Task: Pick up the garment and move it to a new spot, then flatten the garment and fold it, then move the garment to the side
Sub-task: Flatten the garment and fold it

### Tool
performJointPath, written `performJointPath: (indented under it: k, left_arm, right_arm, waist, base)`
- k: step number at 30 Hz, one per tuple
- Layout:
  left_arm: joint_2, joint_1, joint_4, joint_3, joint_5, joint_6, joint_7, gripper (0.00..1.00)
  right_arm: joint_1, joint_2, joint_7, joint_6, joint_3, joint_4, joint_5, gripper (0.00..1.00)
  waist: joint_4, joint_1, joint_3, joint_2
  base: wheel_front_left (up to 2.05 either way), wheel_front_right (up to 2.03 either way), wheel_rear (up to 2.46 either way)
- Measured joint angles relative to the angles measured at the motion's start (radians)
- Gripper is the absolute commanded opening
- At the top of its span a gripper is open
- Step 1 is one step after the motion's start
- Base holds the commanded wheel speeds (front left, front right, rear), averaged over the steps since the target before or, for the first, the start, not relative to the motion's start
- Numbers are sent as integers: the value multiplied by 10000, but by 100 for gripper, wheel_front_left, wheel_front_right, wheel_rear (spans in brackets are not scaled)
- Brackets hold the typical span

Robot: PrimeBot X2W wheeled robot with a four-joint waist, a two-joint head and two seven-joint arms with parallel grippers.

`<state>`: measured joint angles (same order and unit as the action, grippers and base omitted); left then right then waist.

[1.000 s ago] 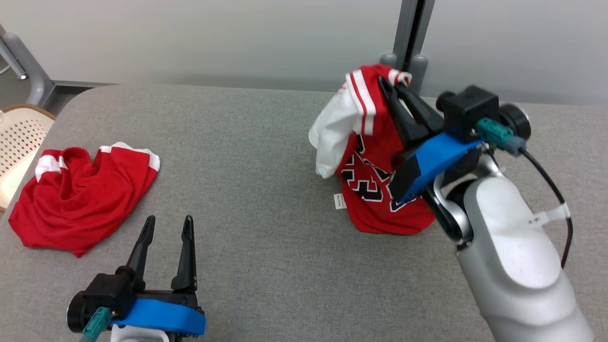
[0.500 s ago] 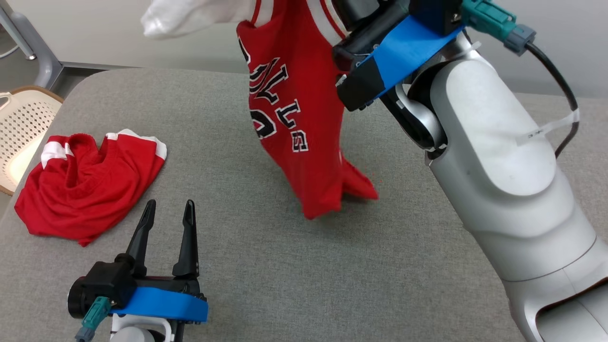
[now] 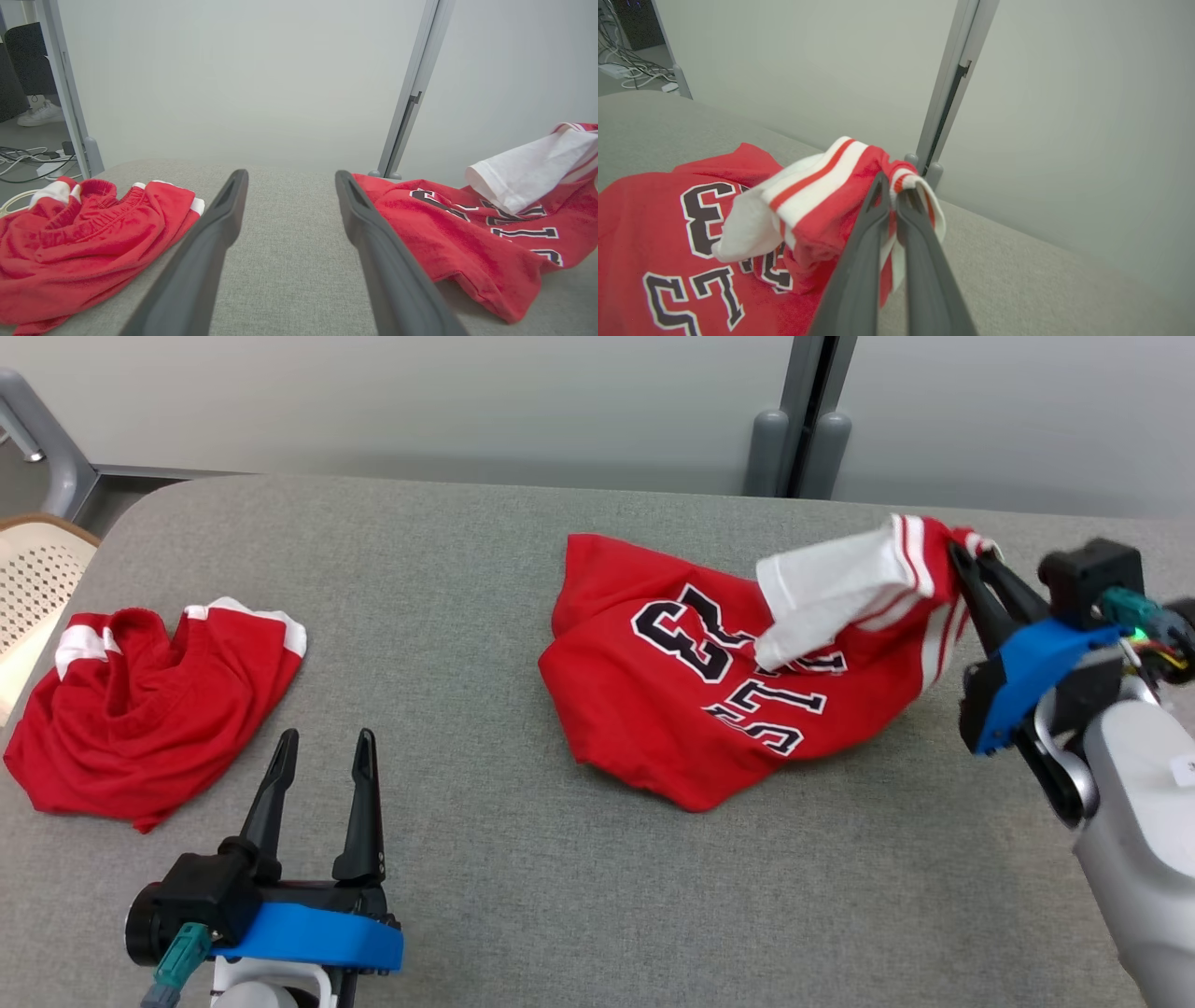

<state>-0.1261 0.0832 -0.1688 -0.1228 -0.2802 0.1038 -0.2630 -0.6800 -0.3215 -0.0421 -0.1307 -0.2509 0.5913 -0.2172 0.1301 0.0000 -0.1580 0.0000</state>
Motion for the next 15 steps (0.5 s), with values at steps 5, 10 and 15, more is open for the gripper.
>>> performJointPath:
  k: [5, 10, 15]
  left_arm:
    - [8, -138, -21, -10, 2, 0, 0, 100]
    - [10, -224, -52, -27, 6, -2, 0, 100]
    - [10, -297, -71, -63, 17, -2, 0, 100]
  right_arm:
    - [1176, -167, 729, 2, 1011, 495, 263, 100]
    - [2122, 213, 1707, 0, 1774, 451, 562, 100]
    - [3254, 698, 2757, 2, 2046, -909, 1005, 100]
  waist:
    - [-187, 0, 94, 0]
    - [-350, 0, 244, 0]
    - [-466, 0, 392, 0]
  base:
    - [0, 0, 0]
    - [0, 0, 0]
    - [0, 0, 0]
